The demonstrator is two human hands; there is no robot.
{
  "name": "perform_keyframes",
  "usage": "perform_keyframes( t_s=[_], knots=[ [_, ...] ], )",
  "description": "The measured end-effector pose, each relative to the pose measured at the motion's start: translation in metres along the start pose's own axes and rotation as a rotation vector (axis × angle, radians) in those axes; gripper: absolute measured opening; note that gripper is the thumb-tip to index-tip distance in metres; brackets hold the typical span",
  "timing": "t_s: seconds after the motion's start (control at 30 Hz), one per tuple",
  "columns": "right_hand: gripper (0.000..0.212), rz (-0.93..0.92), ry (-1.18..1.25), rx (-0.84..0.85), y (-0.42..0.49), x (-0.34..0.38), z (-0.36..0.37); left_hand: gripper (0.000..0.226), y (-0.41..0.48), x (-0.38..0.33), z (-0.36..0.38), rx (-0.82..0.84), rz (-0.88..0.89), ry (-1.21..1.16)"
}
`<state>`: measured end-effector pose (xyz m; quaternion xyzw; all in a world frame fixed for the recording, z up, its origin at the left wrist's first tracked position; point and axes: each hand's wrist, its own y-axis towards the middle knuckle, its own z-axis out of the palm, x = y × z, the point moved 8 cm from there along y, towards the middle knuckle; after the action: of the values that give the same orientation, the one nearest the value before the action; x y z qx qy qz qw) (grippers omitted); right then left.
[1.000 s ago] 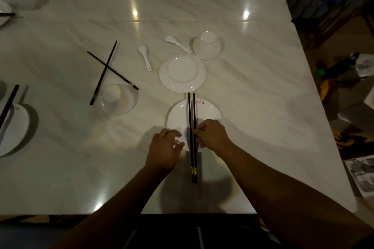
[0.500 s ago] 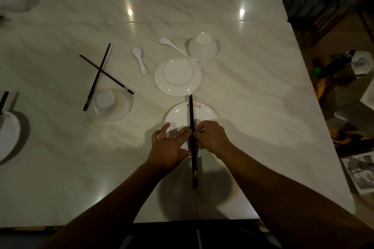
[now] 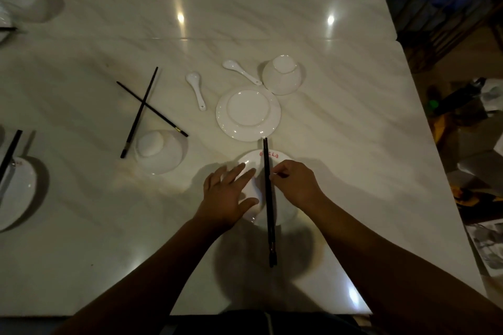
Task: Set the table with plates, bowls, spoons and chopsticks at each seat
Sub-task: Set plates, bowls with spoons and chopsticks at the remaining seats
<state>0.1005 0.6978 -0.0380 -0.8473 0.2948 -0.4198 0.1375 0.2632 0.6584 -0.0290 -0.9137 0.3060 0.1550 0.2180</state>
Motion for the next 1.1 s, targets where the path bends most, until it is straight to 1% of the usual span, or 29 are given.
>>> perform_keyframes(
  t_s=[0.1,0.2,0.27,0.33,0.4,0.43,0.5,0.57,0.6,0.63,0.7,0.77,0.87,0.97,1.03,1.1],
  knots=[
    [0.015,-0.036,0.028,-0.03,0.014,0.02,-0.012,0.07,0.015,0.021,-0.025,-0.08,-0.049,-0.092],
    [0.019,-0.151,0.031,-0.031,0.026,0.059,-0.015,0.075,0.031,0.042,-0.053,-0.152,-0.066,-0.127],
    [0.021,-0.214,0.032,-0.02,0.036,0.089,-0.013,0.071,0.038,0.06,-0.073,-0.214,-0.096,-0.133],
    [0.02,-0.258,0.03,0.005,0.047,0.115,-0.003,0.062,0.043,0.084,-0.089,-0.295,-0.154,-0.07],
    [0.023,-0.308,-0.007,0.048,0.055,0.137,0.013,0.056,0.045,0.107,-0.102,-0.348,-0.22,0.043],
    [0.027,-0.332,-0.042,0.09,0.059,0.145,0.025,0.055,0.045,0.118,-0.105,-0.343,-0.252,0.094],
    [0.035,-0.369,-0.168,0.223,0.063,0.156,0.055,0.058,0.041,0.141,-0.105,-0.252,-0.368,0.109],
    [0.045,-0.372,-0.317,0.338,0.068,0.158,0.086,0.076,0.037,0.163,-0.099,-0.13,-0.46,0.047],
    [0.048,-0.364,-0.378,0.365,0.071,0.157,0.097,0.082,0.037,0.167,-0.099,-0.081,-0.452,0.046],
    [0.048,-0.369,-0.437,0.36,0.073,0.157,0.104,0.086,0.039,0.166,-0.1,-0.063,-0.402,0.063],
    [0.045,-0.429,-0.582,0.294,0.077,0.161,0.112,0.089,0.041,0.162,-0.102,-0.064,-0.292,0.095],
    [0.042,-0.479,-0.665,0.241,0.078,0.163,0.115,0.09,0.041,0.163,-0.104,-0.056,-0.279,0.089],
    [0.039,-0.455,-0.598,0.227,0.082,0.159,0.115,0.088,0.042,0.175,-0.099,-0.066,-0.324,0.026],
    [0.032,-0.4,-0.399,0.176,0.08,0.159,0.106,0.09,0.039,0.181,-0.093,-0.102,-0.338,-0.05],
    [0.027,-0.369,-0.306,0.128,0.074,0.16,0.099,0.089,0.032,0.179,-0.095,-0.175,-0.341,-0.212],
    [0.027,-0.276,-0.217,0.119,0.068,0.157,0.095,0.089,0.024,0.176,-0.101,-0.262,-0.299,-0.409]
  ],
)
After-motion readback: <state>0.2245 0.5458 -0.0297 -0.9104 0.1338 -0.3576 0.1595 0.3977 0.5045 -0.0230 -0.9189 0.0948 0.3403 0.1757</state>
